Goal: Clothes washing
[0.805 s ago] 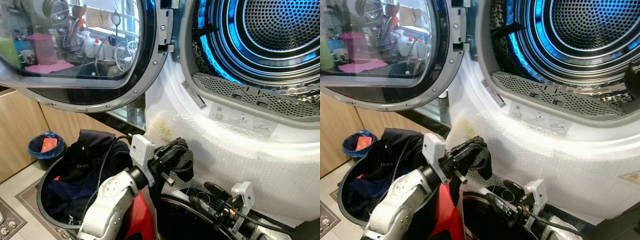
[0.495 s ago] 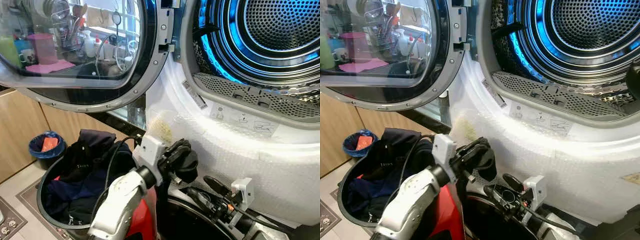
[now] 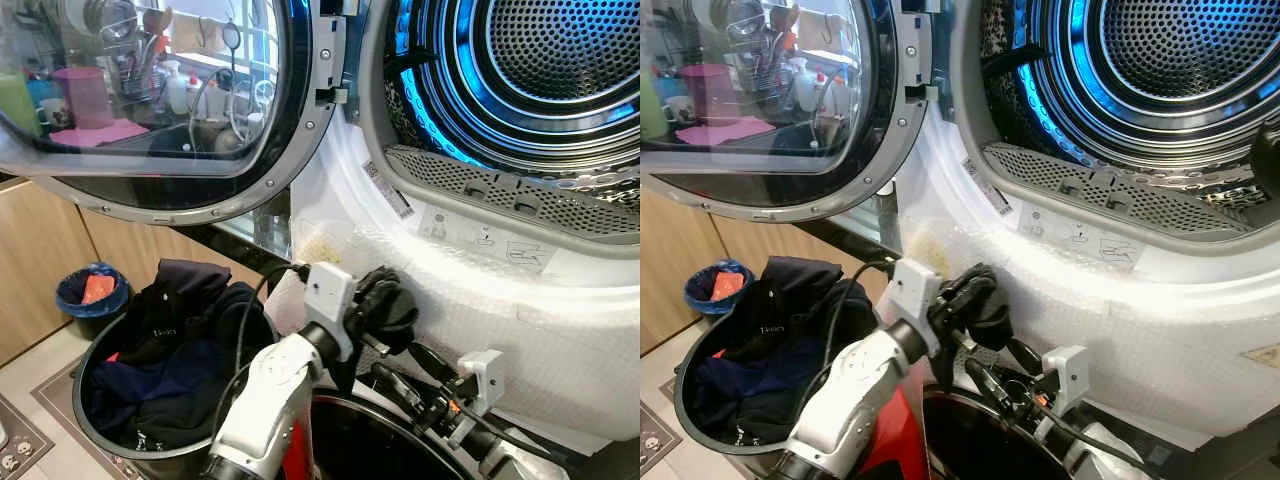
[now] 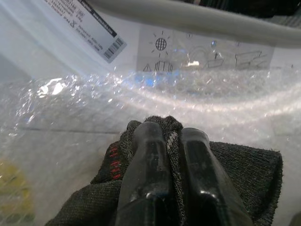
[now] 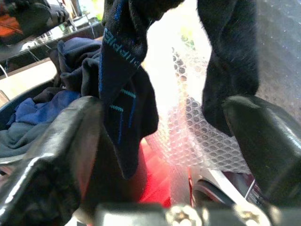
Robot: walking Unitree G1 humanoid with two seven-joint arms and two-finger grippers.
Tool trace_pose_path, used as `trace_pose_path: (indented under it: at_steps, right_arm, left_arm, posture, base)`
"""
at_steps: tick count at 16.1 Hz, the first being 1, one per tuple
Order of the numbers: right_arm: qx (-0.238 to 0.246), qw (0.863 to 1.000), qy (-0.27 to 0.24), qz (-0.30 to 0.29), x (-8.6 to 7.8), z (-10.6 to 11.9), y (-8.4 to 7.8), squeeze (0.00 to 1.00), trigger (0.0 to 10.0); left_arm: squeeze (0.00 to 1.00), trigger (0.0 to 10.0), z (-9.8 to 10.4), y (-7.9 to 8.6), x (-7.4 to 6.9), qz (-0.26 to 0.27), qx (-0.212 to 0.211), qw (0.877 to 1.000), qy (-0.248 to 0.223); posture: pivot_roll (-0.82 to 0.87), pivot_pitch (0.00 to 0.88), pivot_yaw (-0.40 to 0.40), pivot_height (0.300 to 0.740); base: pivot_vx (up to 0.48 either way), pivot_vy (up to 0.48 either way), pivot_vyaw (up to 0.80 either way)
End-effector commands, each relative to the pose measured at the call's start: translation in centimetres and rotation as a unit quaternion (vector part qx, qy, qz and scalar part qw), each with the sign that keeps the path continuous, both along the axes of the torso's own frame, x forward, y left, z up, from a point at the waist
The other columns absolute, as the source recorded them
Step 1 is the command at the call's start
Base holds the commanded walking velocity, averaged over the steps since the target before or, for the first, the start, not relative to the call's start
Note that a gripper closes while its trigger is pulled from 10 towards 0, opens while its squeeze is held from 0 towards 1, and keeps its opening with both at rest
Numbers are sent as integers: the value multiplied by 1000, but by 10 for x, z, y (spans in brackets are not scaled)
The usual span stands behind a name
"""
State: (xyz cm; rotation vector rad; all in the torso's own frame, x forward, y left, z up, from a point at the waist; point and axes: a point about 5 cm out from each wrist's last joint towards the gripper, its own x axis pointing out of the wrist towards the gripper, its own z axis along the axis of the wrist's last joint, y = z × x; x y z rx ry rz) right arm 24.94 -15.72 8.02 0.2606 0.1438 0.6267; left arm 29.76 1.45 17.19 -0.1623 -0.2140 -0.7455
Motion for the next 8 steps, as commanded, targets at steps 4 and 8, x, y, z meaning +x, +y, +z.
trace_pose_path:
  at_steps: [4, 8]
  right_arm:
    - [-5, 999, -17, -43, 6, 7, 1, 0, 10000]
    - [-6, 997, -19, -79, 9, 7, 0, 0, 10000]
  left_arm:
    - [0, 10000, 9, -14, 1, -2, 0, 1000, -20]
    - [0, 10000, 10, -19, 1, -5, -5, 1000, -20]
  posture:
    - [41, 0, -59, 740]
    - [37, 0, -50, 740]
  base:
    - [0, 0, 0]
    - [0, 0, 0]
